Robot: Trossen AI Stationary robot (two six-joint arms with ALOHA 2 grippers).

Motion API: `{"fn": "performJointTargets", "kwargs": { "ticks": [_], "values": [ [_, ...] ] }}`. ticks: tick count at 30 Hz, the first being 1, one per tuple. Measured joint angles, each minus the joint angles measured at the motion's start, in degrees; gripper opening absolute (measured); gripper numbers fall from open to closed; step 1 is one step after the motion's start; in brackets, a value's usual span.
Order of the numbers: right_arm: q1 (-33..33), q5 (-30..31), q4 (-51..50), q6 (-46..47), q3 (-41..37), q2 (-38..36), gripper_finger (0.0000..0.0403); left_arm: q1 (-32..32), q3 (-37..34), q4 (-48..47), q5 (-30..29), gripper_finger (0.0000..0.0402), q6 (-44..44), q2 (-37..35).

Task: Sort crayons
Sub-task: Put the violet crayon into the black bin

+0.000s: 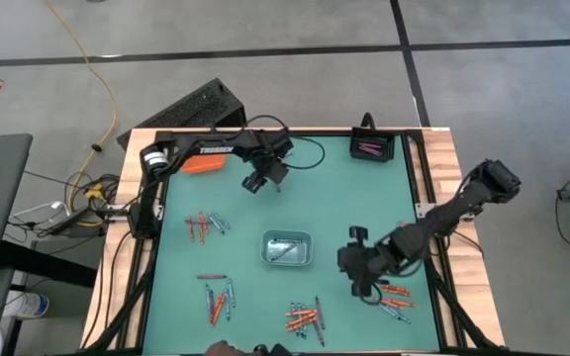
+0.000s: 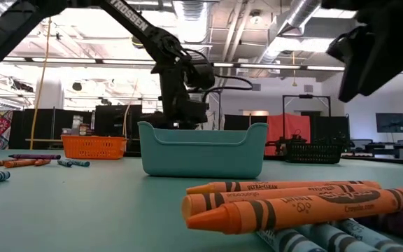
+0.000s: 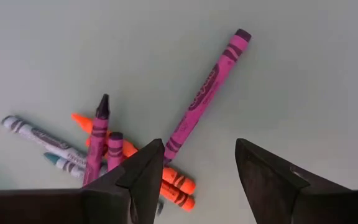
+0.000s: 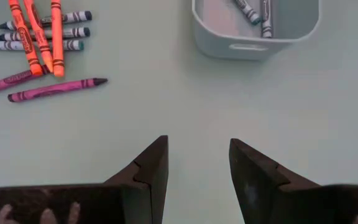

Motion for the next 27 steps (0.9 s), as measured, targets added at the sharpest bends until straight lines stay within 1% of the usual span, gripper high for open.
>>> {"fn": "performJointTargets", "kwargs": {
  "ticks": [7, 13, 19, 27],
  "values": [
    [4.4, 6.3, -0.5, 5.1, 0.0, 0.0, 0.0161, -0.2, 3.7, -2.1, 0.1, 0.0187, 1.1, 3.4],
    [5.0, 7.5, -0.6, 6.6, 0.0, 0.0, 0.0161, -0.2, 7.8, -6.6, 0.6, 0.0169, 1.5, 6.8],
    [5.0, 7.7, -0.7, 6.6, 0.0, 0.0, 0.0161, -0.2, 9.0, -8.3, 0.9, 0.012, 1.6, 7.6],
    [5.0, 8.7, -1.9, 6.6, 0.0, 0.0, 0.0161, -0.5, 9.0, -10.4, 1.7, 0.0028, 1.6, 7.7]
  ]
}}
